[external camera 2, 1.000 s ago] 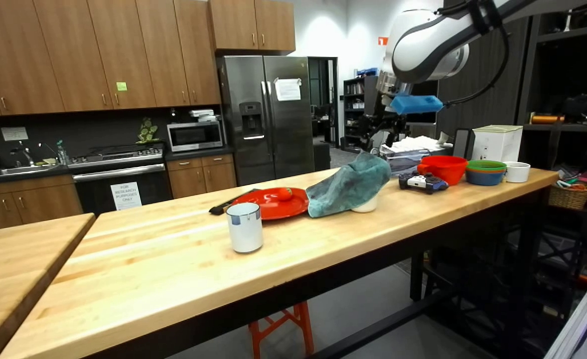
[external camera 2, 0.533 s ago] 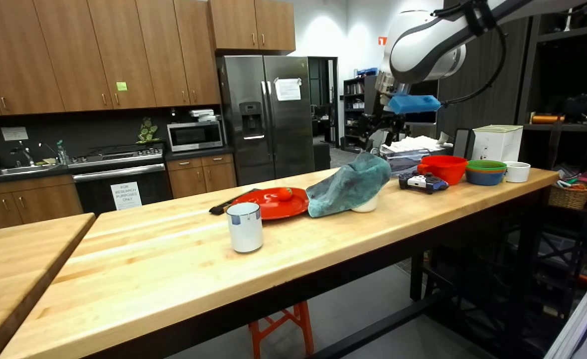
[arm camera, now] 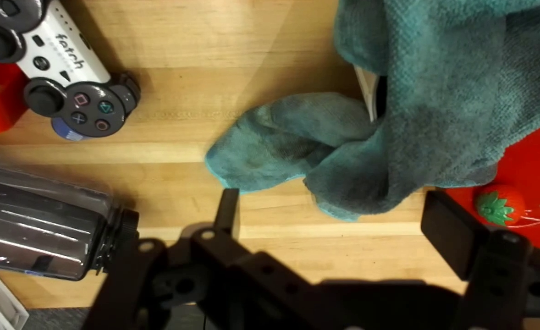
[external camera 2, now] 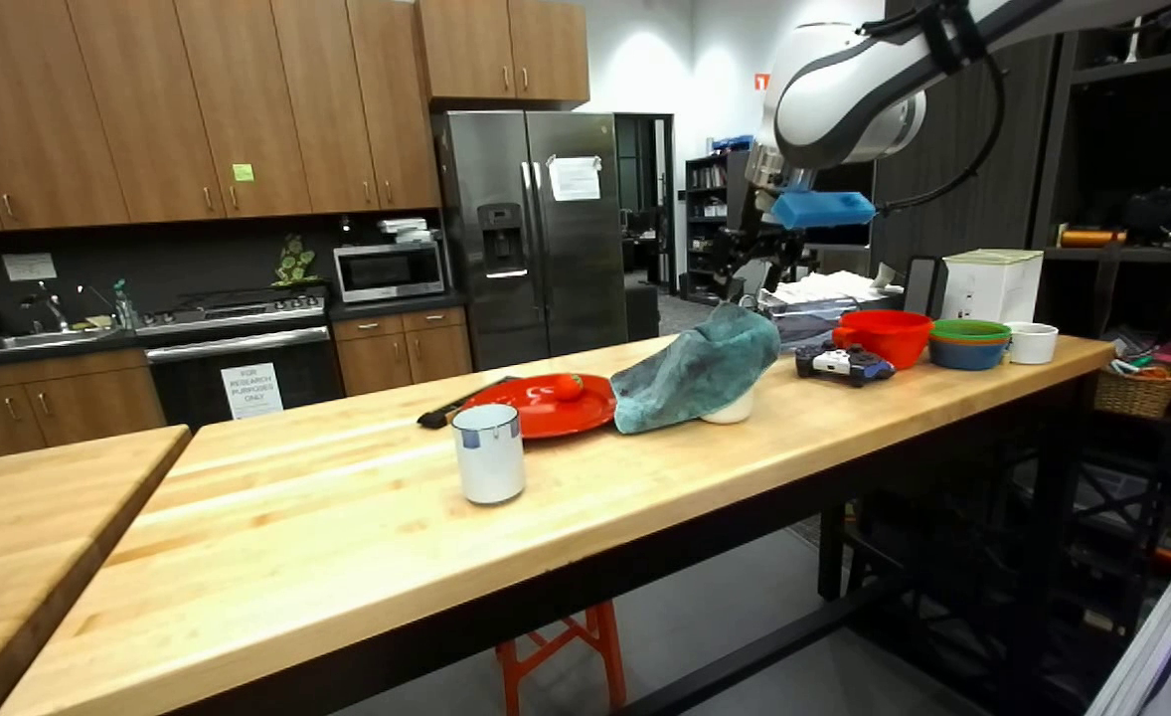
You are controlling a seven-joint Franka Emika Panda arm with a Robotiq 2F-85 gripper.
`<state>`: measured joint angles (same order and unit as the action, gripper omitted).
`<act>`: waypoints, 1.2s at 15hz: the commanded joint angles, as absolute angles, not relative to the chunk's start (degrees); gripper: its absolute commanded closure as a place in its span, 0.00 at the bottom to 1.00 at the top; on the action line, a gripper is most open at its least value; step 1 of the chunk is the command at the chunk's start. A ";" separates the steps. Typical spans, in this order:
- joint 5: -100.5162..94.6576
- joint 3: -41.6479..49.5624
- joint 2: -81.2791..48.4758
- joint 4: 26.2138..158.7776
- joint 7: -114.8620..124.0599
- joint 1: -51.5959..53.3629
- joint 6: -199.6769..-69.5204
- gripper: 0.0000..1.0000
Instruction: Put the blue towel on the plate
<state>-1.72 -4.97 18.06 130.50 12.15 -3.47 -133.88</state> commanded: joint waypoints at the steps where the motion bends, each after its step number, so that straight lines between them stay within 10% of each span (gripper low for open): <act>1: -4.03 -5.02 14.01 127.83 14.17 -3.40 -136.61 0.00; 18: -9.56 -3.47 6.60 124.15 17.26 -2.95 -140.85 0.00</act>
<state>-8.46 -3.82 7.87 124.58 16.24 -3.73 -140.15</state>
